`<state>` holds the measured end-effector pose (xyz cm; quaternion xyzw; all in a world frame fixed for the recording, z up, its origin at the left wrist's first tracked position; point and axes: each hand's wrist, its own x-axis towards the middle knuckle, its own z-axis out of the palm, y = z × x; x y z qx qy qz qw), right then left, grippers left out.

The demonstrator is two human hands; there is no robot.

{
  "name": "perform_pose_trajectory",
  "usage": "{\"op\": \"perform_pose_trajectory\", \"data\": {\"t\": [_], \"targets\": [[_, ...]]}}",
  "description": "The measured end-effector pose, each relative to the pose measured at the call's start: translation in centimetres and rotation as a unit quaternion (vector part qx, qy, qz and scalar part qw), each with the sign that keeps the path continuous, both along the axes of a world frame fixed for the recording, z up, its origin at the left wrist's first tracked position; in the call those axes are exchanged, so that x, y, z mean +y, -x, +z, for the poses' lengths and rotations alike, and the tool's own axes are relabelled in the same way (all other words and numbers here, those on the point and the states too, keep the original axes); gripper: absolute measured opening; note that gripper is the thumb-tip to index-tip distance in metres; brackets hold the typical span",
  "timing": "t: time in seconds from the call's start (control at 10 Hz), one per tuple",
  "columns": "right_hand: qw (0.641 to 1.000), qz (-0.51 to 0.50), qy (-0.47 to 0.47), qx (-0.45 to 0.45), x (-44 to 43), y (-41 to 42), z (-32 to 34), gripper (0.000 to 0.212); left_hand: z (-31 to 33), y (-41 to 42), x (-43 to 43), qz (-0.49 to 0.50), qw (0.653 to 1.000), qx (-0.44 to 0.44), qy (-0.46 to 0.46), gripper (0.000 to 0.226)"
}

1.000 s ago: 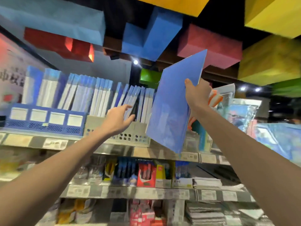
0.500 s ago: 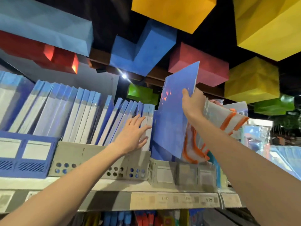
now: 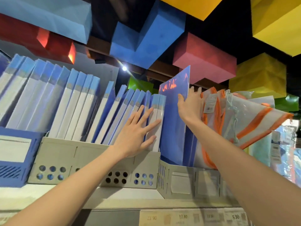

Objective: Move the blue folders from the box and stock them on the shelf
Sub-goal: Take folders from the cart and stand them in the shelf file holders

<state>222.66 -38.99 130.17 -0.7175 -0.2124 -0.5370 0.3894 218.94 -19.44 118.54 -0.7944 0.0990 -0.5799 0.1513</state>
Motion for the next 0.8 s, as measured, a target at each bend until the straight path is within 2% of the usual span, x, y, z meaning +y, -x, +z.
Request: {"op": "perform_pose_trajectory", "data": {"t": [0.1, 0.2, 0.4, 0.5, 0.6, 0.7, 0.8], "targets": [[0.998, -0.019, 0.056, -0.004, -0.6, -0.2, -1.7, 0.054, -0.1, 0.0, 0.0, -0.004, 1.0, 0.0, 0.006, 0.061], [0.993, -0.082, 0.082, -0.032, -0.1, -0.6, -3.6, 0.062, -0.3, -0.2, 0.1, -0.002, 1.0, -0.001, 0.006, 0.061], [0.988, -0.101, 0.102, -0.065, -0.9, -1.2, -7.2, 0.096, -0.4, -0.3, 0.1, 0.004, 1.0, 0.0, 0.005, 0.062], [0.984, -0.109, 0.136, -0.025, -2.6, -1.0, -8.1, 0.097, -0.3, -0.2, 0.0, 0.022, 1.0, 0.012, 0.003, 0.062], [0.978, -0.101, 0.183, 0.018, -3.9, 0.4, -7.5, 0.094, -0.2, 0.3, -0.6, 0.033, 0.998, 0.05, 0.013, 0.065], [0.973, -0.053, 0.217, 0.064, -4.9, 2.7, -6.8, 0.086, 0.2, 1.9, -1.9, 0.023, 0.99, 0.119, 0.071, 0.072], [0.973, 0.004, 0.21, 0.095, -5.6, 5.9, -7.0, 0.066, 0.6, 4.2, -3.8, -0.056, 0.967, 0.163, 0.187, 0.073]]}}
